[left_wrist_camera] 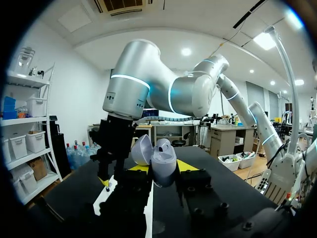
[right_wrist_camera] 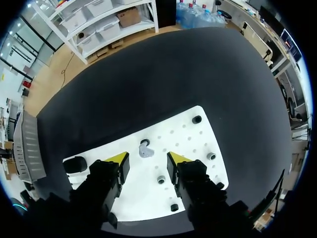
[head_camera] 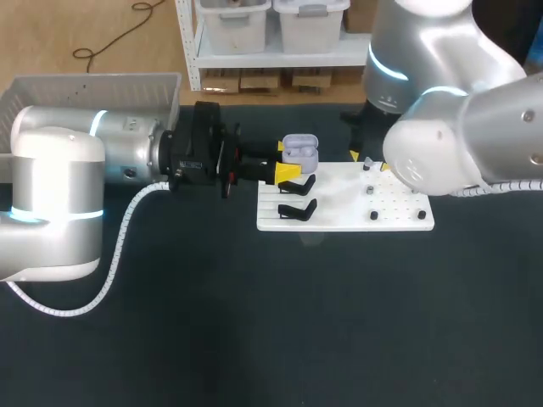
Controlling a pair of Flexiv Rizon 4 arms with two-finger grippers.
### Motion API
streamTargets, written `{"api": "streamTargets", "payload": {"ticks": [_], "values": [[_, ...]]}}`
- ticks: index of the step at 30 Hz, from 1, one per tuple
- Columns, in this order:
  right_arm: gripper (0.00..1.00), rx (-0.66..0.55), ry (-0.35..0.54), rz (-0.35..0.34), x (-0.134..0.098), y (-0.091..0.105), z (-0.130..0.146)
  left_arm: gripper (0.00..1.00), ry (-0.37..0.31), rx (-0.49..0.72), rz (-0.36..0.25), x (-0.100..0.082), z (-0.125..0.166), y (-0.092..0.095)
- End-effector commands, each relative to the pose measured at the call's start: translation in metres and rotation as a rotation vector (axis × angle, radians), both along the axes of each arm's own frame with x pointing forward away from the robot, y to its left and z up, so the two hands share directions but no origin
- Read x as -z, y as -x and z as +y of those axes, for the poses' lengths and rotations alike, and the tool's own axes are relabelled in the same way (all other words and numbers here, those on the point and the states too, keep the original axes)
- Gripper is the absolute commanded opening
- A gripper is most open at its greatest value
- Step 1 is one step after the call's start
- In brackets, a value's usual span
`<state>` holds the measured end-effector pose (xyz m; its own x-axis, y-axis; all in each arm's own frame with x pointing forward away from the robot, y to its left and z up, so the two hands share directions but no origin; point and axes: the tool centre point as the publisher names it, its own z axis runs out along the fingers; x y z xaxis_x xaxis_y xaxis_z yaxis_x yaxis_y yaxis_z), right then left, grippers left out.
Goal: Pick up each earbud case from the left stands, insert the matching earbuds, close the lid, and place the case in the box.
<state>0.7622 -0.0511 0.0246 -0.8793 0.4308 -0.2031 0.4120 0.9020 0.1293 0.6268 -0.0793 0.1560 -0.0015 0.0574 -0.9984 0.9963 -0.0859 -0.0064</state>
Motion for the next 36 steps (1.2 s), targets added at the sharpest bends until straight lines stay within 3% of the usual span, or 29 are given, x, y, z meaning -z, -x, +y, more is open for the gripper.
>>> {"api": "streamTargets", "payload": {"ticks": [1,9,23,36], "values": [[0.47,0.004,-0.001,-0.008,0.002,-0.001,-0.002,0.00,0.002,-0.003,-0.002,0.001,0.000,0.001],[0.39,-0.006,0.003,-0.014,0.005,-0.008,0.001,0.00,0.002,-0.003,-0.002,0.001,0.000,0.001],[0.39,-0.008,-0.006,0.004,0.014,-0.013,0.000,0.00,0.002,-0.003,-0.002,0.001,0.000,0.001],[0.28,-0.012,-0.004,0.004,0.013,-0.014,0.000,0.00,0.002,-0.003,-0.002,0.001,0.000,0.001]]}}
